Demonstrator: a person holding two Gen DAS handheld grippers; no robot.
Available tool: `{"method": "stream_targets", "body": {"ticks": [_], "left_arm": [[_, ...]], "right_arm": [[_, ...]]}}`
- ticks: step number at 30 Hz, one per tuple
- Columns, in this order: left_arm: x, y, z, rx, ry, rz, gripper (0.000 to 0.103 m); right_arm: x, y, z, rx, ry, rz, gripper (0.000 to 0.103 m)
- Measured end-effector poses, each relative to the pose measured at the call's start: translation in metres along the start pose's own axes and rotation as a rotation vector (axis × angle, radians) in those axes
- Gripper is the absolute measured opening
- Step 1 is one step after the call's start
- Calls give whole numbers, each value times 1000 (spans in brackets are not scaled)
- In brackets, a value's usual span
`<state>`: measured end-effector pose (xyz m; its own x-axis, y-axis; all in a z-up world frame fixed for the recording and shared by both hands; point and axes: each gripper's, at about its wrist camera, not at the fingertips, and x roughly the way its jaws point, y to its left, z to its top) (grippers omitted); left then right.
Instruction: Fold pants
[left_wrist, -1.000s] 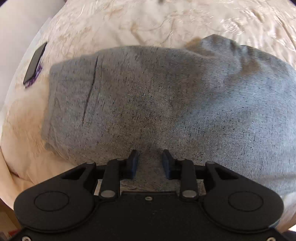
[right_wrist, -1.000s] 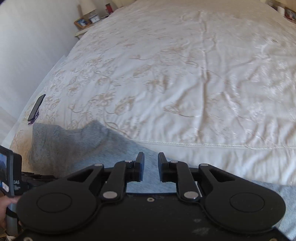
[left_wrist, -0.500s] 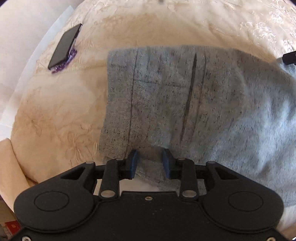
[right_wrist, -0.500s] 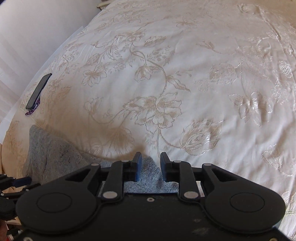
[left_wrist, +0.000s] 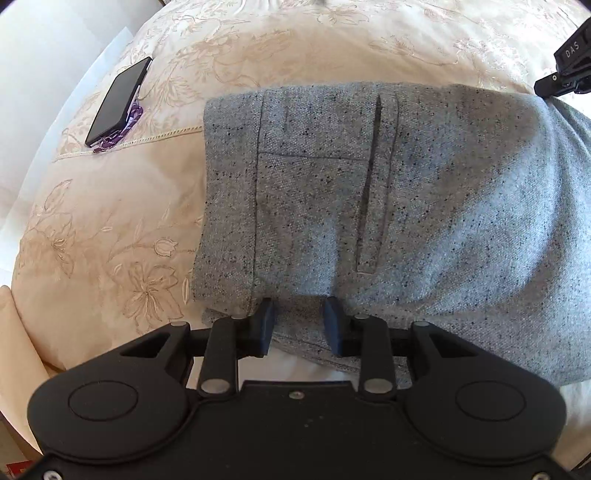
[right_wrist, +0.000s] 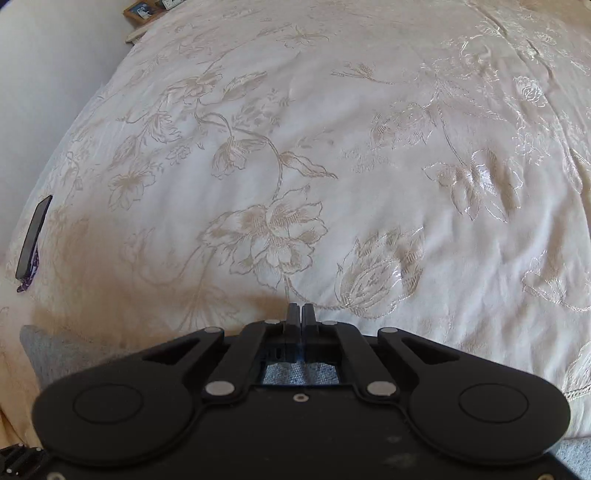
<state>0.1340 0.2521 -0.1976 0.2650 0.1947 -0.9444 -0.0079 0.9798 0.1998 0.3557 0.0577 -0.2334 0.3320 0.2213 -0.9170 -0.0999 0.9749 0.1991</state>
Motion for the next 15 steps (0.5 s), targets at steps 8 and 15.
{"method": "stream_targets", "body": {"ticks": [8, 15], "left_arm": [[-51, 12, 58, -26, -165, -14, 54], [37, 30, 68, -57, 20, 49, 62]], "right_arm": [[-58, 32, -16, -99, -69, 69, 23], [5, 50, -30, -139, 27, -43, 16]]}}
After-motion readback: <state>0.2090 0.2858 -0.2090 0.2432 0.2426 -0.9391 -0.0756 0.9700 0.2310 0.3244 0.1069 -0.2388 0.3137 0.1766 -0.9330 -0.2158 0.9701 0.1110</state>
